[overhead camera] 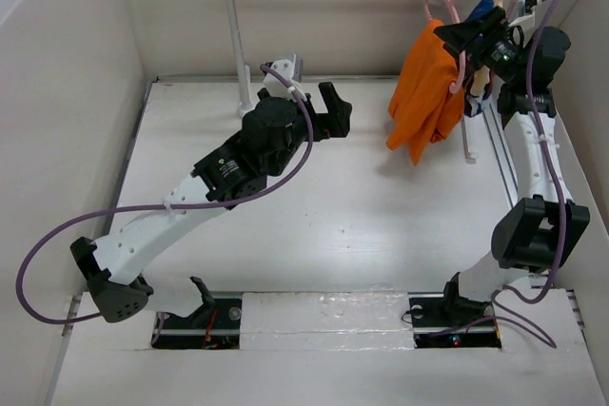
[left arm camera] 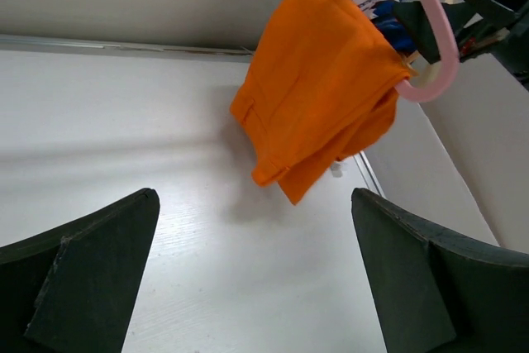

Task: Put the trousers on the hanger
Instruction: Place the hanger at the clothesline.

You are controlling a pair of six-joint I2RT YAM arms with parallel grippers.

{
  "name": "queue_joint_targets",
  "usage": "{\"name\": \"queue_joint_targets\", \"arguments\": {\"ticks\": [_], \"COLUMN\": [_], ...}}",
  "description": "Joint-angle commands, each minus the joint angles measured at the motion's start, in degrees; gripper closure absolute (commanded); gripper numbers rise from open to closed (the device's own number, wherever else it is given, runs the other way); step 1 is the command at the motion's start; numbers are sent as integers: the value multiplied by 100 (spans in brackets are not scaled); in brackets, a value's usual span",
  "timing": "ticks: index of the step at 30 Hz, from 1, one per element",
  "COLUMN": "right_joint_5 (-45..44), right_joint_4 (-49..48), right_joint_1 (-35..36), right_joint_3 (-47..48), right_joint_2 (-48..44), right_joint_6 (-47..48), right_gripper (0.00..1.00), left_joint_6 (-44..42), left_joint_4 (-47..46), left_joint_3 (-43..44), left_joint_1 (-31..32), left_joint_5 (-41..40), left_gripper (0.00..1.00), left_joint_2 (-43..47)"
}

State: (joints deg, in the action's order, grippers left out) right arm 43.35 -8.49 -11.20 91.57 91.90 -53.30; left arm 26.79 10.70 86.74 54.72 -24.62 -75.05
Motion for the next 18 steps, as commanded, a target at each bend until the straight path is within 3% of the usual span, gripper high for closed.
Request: {"name": "queue_joint_targets", "arguments": {"ticks": [1, 5, 7, 10, 11, 12, 14, 16, 18], "right_joint_5": [59, -36, -396, -1649, -2011, -2389, -3331, -3910, -4150], "right_joint_4": [-90, 223, 1124, 2279, 2551, 2954, 3326, 3591, 3905], "right_joint_1": [4, 4, 57, 196, 337, 416, 487, 487, 487], "right_joint_3": [318, 563, 932, 1485, 1608, 1714, 1785, 1681, 1627], "right_joint_2": [-444, -532, -646, -857, -919, -1076, -1200, -1393, -1455], "right_joint_6": [593, 995, 1669, 2714, 2972, 3218, 3659, 3922, 4072], "right_gripper": [0, 0, 0, 0, 0, 0, 0, 0, 0], "left_joint_6": [-112, -104, -138, -16, 141, 334, 878, 916, 741], "left_joint_4": [-24, 81, 142, 196, 222, 196, -110, -252, -95], "left_joint_3": [62, 150, 220, 212, 168, -76, -507, -834, -756], "left_joint_1": [4, 4, 4, -127, -328, -992, -1733, -2104, -2106], "left_joint_5": [-324, -482, -447, -421, 162, 621, 1979, 2233, 1962], "left_gripper": [1, 1, 1, 1, 1, 1, 1, 1, 1], "left_joint_2": [52, 34, -36, -106, -124, -133, -63, 7, 34]}}
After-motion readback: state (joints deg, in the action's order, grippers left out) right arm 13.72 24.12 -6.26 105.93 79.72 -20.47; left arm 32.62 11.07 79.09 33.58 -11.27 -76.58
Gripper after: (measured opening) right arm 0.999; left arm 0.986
